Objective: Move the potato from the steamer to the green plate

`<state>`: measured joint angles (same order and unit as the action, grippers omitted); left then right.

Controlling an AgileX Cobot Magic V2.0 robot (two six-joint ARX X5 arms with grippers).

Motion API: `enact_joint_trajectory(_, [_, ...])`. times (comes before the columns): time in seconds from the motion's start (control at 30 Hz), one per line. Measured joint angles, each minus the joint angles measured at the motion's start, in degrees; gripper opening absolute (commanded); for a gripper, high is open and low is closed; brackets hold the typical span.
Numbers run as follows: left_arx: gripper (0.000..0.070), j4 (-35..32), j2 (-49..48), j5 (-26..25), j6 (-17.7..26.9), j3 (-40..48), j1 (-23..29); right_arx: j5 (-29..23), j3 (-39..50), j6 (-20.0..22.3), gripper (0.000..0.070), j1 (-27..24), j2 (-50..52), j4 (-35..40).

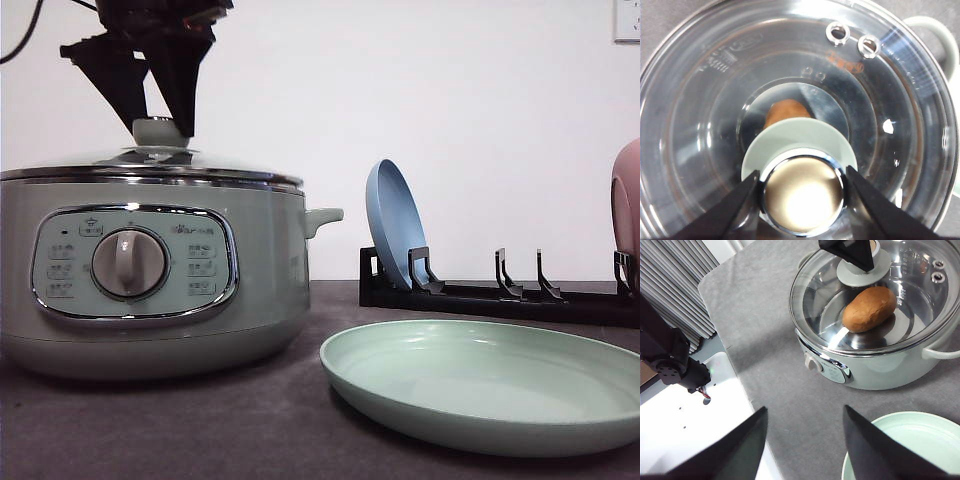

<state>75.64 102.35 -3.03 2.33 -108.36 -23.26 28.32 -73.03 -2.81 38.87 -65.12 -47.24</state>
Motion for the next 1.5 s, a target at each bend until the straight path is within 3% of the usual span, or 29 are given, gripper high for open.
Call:
enact_joint_trajectory(0.53, [0.0001, 1.2, -10.4, 1.0, -0.1, 0.0, 7.0, 0.0, 0.0, -0.4, 0.0297, 0.0, 0.0, 0.2])
enact_joint_trajectory(1.03, [0.0001, 3.0, -14.6, 3.5, -0.1, 0.0, 18.4, 0.0, 0.0, -2.5, 0.0300, 0.0, 0.0, 1.3])
enact_joint_trajectory(1.5, [0.0000, 3.0, -14.6, 3.4, 0.8, 0.0, 24.9, -0.1, -4.0, -8.0, 0.0422, 0.0, -7.5, 4.1])
